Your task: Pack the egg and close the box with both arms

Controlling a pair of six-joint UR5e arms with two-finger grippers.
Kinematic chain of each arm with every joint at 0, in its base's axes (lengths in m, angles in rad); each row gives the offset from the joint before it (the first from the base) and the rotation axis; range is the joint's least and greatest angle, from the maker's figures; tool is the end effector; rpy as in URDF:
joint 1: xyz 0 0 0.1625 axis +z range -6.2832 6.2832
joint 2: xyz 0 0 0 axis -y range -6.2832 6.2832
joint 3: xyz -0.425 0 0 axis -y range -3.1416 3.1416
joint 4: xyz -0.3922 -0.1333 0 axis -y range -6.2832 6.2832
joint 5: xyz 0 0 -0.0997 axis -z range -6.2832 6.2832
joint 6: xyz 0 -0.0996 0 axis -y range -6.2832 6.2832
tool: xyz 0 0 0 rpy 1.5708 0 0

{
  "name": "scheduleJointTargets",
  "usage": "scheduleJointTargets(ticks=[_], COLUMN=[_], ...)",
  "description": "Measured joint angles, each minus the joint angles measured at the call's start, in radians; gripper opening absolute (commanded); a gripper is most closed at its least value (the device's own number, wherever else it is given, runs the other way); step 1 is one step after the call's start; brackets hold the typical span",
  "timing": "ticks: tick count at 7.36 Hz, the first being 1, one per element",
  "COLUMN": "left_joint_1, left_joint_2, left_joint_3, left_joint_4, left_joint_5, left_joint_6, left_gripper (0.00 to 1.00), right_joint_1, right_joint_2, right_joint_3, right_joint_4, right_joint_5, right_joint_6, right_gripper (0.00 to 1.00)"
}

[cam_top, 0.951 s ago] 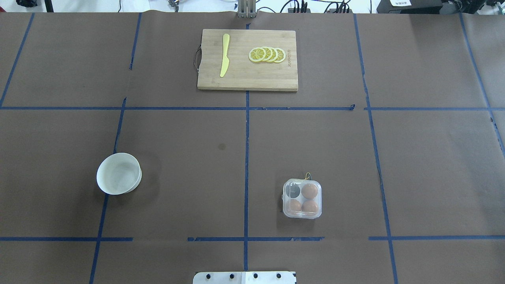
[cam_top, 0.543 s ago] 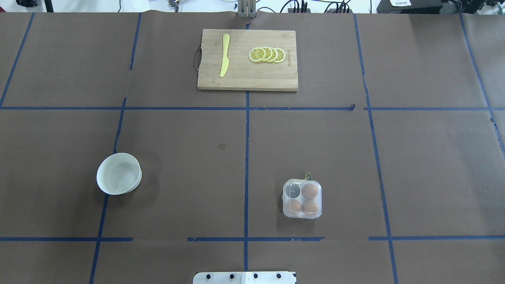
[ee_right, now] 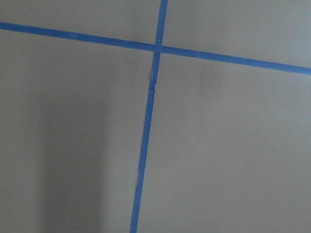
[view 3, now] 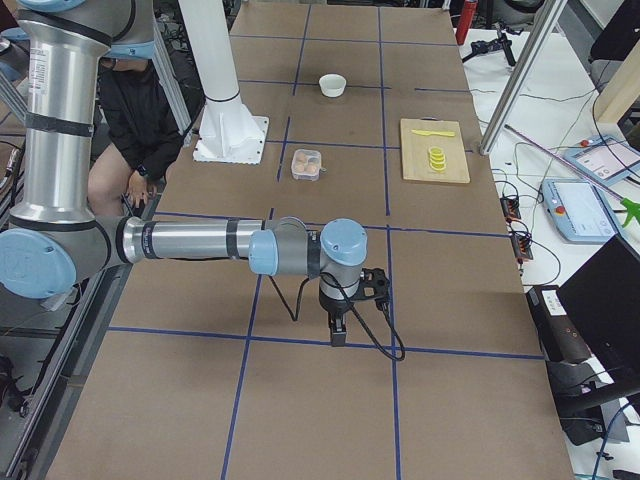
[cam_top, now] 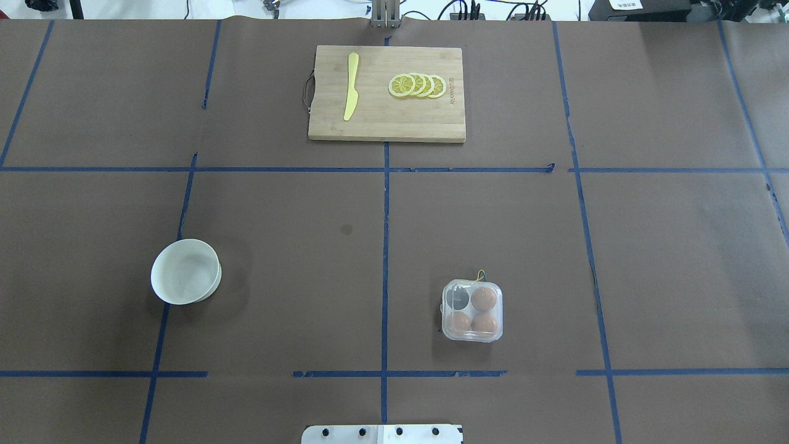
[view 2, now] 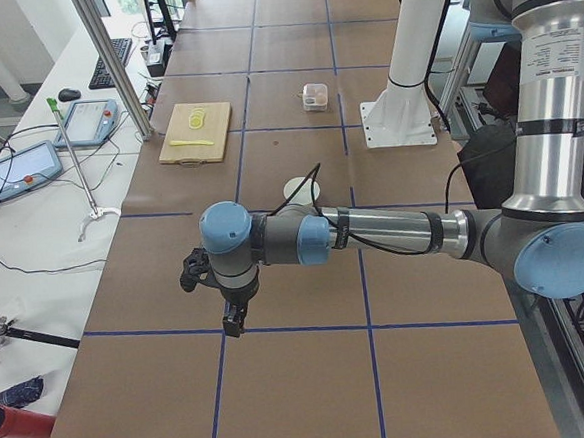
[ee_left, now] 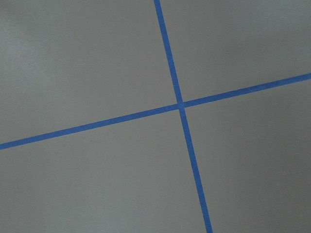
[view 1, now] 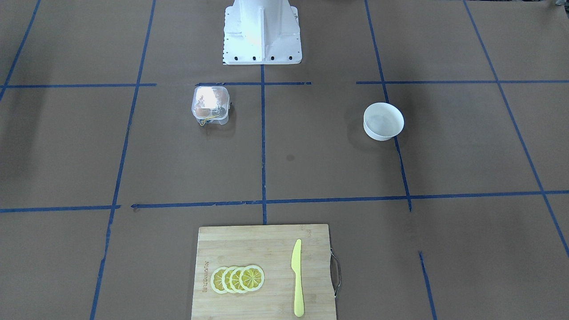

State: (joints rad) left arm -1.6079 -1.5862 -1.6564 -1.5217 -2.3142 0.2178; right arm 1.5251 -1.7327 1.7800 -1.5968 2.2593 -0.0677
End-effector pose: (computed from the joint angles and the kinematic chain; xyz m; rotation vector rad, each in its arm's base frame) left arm -0.0844 -0.4973 0.6160 0.1438 0.7321 0.1915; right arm 0.0505 -0.4273 0.6382 0.0280 -0.6886 -0.1162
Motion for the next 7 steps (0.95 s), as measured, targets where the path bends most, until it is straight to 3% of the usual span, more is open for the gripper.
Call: scheduleJointTargets(ticks=[7], left_joint_1=[0.0], left_joint_2=[0.0], left_joint_3=[0.001], left_joint_4=[0.0], left_joint_5=[0.0], left_joint_6=[0.0], left_gripper=[1.0], right_joint_1=[0.012], right_joint_2=[-0.022], right_joint_3=[0.004], right_joint_4=[0.043], right_joint_5=[-0.019], right_joint_6=[0.012], right_gripper=[1.0])
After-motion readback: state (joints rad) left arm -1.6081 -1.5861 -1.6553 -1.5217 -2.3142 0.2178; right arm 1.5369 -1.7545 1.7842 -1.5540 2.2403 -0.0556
